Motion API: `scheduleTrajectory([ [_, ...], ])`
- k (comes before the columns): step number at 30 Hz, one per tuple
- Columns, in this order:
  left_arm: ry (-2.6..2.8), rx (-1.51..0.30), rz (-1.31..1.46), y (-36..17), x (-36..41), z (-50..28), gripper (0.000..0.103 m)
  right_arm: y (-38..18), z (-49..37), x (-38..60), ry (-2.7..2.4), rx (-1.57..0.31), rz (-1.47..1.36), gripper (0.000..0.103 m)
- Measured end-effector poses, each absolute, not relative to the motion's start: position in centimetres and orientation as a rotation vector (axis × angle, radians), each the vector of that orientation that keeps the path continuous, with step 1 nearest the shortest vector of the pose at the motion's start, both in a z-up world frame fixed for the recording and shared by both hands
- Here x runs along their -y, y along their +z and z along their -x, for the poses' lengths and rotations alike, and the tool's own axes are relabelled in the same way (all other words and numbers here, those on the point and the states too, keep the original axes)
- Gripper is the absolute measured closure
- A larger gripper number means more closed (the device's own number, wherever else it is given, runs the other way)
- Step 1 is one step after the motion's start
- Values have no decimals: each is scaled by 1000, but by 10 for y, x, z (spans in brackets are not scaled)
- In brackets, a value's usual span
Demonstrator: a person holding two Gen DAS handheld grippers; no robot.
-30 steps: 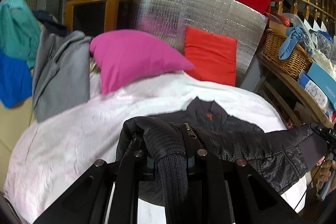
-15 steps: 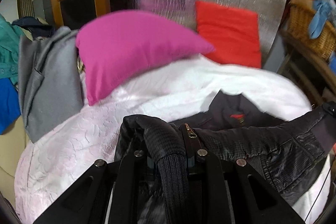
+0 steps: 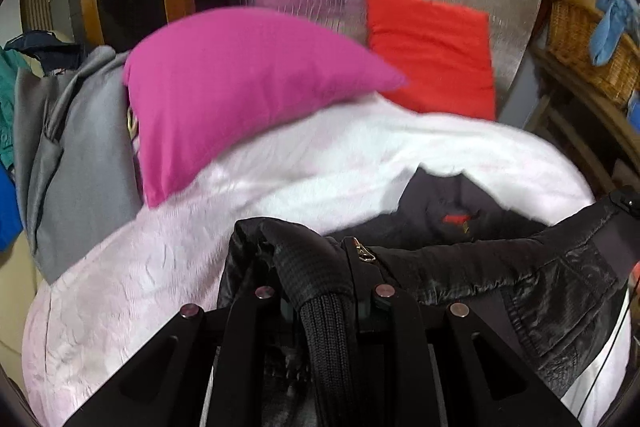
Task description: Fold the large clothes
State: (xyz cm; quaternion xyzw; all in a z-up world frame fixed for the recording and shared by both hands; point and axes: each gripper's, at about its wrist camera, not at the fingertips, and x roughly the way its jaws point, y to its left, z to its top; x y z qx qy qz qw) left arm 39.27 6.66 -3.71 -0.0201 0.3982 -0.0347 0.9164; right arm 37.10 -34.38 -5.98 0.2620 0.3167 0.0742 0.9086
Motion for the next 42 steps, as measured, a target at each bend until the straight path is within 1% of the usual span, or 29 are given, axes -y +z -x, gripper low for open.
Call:
scheduleTrajectory([
  [2,-72,-841,43,-43,-65,-408,85,-60,-382,346,133,-655,-548,90],
  [4,-57,-908,62,-64,-60,-427,85,-76,-398,346,103,-697,-562,90],
  [8,-21,-1010,56,-111,-56,-448,85,-127,-420,345,45,-804,-570,90],
  [11,-16,-1033,64,-130,-55,-449,84,-154,-421,353,36,-838,-613,90],
  [13,-14,-1034,48,-134,-52,-449,84,-155,-421,356,40,-838,-609,90],
  [18,-18,-1009,74,-122,-55,-446,84,-138,-423,355,65,-813,-617,90],
  [20,-9,-1040,111,-128,-58,-451,84,-142,-427,359,70,-825,-663,90],
  [21,-6,-1059,127,-132,-59,-453,84,-149,-429,362,70,-837,-707,87],
  [24,-3,-1070,151,-135,-61,-455,83,-162,-429,369,70,-838,-808,86],
  [29,-8,-1075,168,-133,-63,-455,81,-164,-423,374,91,-827,-869,81],
  [30,-10,-1079,192,-133,-66,-455,81,-162,-422,374,96,-824,-875,78],
  [31,-11,-1082,210,-132,-68,-456,81,-162,-422,375,101,-821,-883,72],
  [32,-13,-1080,244,-132,-71,-455,80,-160,-421,376,109,-812,-898,67],
  [34,-19,-1078,307,-132,-77,-454,78,-156,-419,377,118,-798,-909,50],
  [37,-36,-1081,396,-133,-84,-454,76,-148,-419,377,135,-767,-926,40],
  [40,-51,-1056,493,-131,-93,-452,68,-141,-417,379,144,-731,-953,33],
  [42,-59,-1028,558,-128,-101,-449,55,-134,-413,381,129,-695,-940,28],
])
